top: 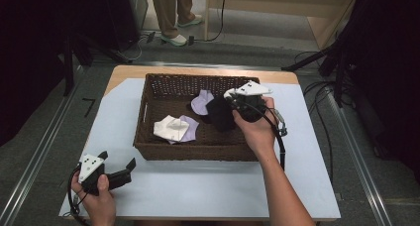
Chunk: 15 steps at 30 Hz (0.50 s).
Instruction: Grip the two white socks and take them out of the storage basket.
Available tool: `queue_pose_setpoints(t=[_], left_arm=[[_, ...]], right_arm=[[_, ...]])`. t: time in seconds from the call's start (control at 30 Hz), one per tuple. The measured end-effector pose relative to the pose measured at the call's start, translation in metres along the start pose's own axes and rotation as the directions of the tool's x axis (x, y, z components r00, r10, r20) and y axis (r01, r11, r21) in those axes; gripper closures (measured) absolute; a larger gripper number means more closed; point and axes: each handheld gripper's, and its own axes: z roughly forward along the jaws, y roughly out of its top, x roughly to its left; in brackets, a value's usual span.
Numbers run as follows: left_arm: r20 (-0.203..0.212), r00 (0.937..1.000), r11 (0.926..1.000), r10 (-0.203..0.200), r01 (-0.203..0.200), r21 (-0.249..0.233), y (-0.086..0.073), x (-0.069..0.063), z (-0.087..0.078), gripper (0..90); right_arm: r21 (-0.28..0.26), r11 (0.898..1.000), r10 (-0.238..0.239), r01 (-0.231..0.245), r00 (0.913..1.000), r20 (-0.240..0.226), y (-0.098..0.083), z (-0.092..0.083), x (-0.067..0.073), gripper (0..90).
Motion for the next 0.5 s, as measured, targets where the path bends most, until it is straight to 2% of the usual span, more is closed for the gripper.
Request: queue_pose_setpoints(t=[0.03, 0.1, 0.13, 0.17, 0.2, 0.23, 0.3, 0.33, 0.37, 0.4, 0.47, 0.5], left_arm=[[0.000, 1.0000, 1.0000, 0.000, 0.000, 0.000, 0.000, 0.000, 0.000, 0.0], [0.000, 1.0000, 1.0000, -0.001, 0.001, 0.000, 0.000, 0.000, 0.000, 0.0], [0.001, 1.0000, 1.0000, -0.003, 0.003, -0.001, 0.000, 0.000, 0.000, 0.0], [0.001, 1.0000, 1.0000, -0.003, 0.003, 0.000, 0.000, 0.000, 0.000, 0.0], [0.000, 1.0000, 1.0000, 0.000, 0.000, 0.000, 0.000, 0.000, 0.000, 0.0], [-0.002, 1.0000, 1.0000, 0.000, 0.000, 0.005, 0.000, 0.000, 0.000, 0.0], [-0.007, 1.0000, 1.0000, 0.006, -0.006, 0.008, 0.000, -0.001, 0.000, 0.0], [-0.006, 1.0000, 1.0000, 0.004, -0.004, 0.006, 0.000, -0.001, 0.000, 0.0], [-0.004, 1.0000, 1.0000, 0.001, -0.001, 0.001, 0.000, 0.000, 0.000, 0.0], [0.000, 1.0000, 1.0000, -0.002, 0.002, 0.000, 0.000, 0.000, 0.000, 0.0], [0.000, 1.0000, 1.0000, -0.003, 0.003, 0.001, 0.000, 0.000, 0.000, 0.0], [0.001, 1.0000, 1.0000, -0.002, 0.002, 0.000, 0.000, 0.000, 0.000, 0.0]], right_arm=[[-0.014, 1.000, 0.011, -0.011, 0.9999, -0.005, 0.000, -0.001, 0.000, 85.4], [-0.024, 0.998, 0.053, -0.051, 0.9972, 0.054, 0.000, -0.003, -0.005, 85.6], [-0.025, 0.998, 0.067, -0.066, 0.9957, 0.063, 0.000, -0.004, -0.006, 85.6], [-0.038, 0.998, 0.054, -0.053, 0.9981, 0.030, 0.001, -0.005, -0.004, 85.6], [-0.042, 0.999, 0.011, -0.011, 0.9999, -0.011, 0.003, -0.006, 0.002, 85.5], [-0.027, 0.998, -0.058, 0.058, 0.9982, -0.018, 0.006, -0.006, 0.010, 85.4], [0.009, 0.993, -0.122, 0.122, 0.9926, -0.005, 0.008, -0.005, 0.023, 85.5], [0.048, 0.990, -0.133, 0.131, 0.9908, 0.027, 0.007, -0.001, 0.025, 85.5], [0.111, 0.985, -0.140, 0.134, 0.9886, 0.055, 0.005, 0.005, 0.025, 85.4], [0.176, 0.977, -0.127, 0.118, 0.9911, 0.041, 0.000, 0.013, 0.022, 85.4], [0.314, 0.946, -0.088, 0.076, 0.9959, 0.023, -0.011, 0.027, 0.015, 85.3], [0.342, 0.938, -0.064, 0.060, 0.9980, -0.001, -0.013, 0.031, 0.014, 85.2]])
